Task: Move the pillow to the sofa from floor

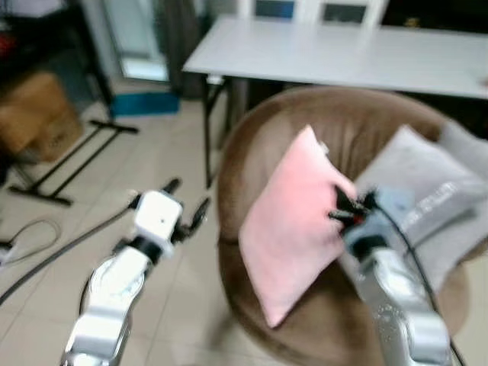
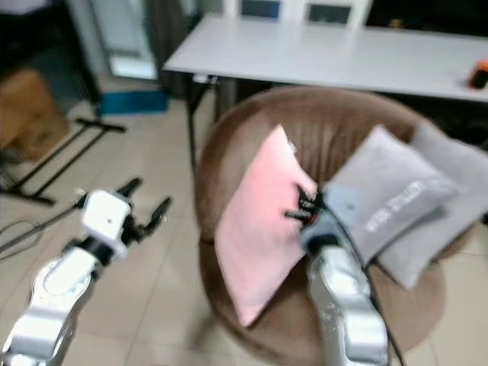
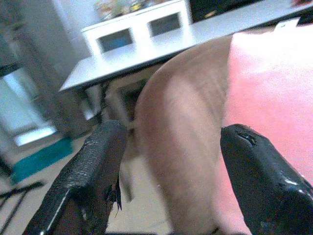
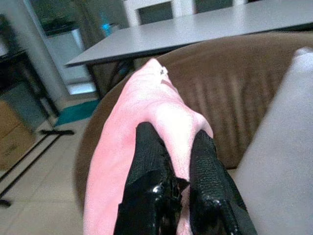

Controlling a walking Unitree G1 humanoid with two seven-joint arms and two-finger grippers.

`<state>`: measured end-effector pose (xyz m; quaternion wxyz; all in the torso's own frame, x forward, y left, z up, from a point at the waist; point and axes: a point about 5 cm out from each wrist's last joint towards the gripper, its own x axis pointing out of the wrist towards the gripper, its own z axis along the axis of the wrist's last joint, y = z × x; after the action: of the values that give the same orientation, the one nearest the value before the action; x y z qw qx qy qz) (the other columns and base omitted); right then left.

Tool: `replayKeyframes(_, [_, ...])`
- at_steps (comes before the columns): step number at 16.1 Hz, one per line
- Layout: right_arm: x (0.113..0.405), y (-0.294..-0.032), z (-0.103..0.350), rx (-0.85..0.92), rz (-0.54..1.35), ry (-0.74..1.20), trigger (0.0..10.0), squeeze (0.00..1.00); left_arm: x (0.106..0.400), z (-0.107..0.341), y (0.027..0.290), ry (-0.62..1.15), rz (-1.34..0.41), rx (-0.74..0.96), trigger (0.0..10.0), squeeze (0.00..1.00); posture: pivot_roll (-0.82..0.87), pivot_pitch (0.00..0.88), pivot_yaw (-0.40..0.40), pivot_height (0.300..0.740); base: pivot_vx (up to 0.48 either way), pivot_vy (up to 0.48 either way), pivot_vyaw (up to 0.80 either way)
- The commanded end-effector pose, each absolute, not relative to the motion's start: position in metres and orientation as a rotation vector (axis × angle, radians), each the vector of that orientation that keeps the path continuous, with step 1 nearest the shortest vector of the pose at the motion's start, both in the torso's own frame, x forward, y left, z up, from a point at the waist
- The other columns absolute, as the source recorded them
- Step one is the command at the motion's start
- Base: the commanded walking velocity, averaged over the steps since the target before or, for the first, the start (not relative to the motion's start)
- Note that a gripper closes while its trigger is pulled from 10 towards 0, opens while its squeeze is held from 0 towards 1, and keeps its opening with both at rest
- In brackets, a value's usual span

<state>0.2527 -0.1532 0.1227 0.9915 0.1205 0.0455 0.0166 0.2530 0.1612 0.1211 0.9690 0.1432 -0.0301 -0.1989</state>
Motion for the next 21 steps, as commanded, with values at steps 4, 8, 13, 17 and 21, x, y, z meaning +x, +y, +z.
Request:
replayKeyframes(4, [0.255,-0.138,0.131,0.243,0.119,0.061,10.0,0.00,0.253,0.123,0.169,-0.060,-0.388,0.306,10.0,0.00,0.00,0.000,-0.021,0.740,0.296,0.000,-0.40])
replayKeyframes(8, [0.257,-0.131,0.131,0.243,0.168,0.072,10.0,0.00,0.251,0.118,0.169,-0.027,-0.409,0.332,10.0,0.00,0.01,0.000,-0.021,0.740,0.000,0.000,0.00])
replayKeyframes(13, [0.270,-0.118,0.129,0.156,0.281,0.140,10.0,0.00,0.250,0.111,0.167,0.030,-0.523,0.339,10.0,0.00,0.01,0.000,-0.009,0.740,0.000,0.000,0.00])
replayKeyframes(17, [0.301,-0.122,0.152,0.277,0.280,0.043,10.0,0.00,0.252,0.109,0.166,0.060,-0.628,0.347,10.0,0.00,0.02,0.000,0.014,0.740,0.000,0.000,0.00])
replayKeyframes(21, [0.326,-0.155,0.135,0.325,0.153,0.022,10.0,0.00,0.254,0.110,0.165,0.082,-0.728,0.374,10.0,0.00,0.02,0.000,0.020,0.740,0.000,0.000,0.00])
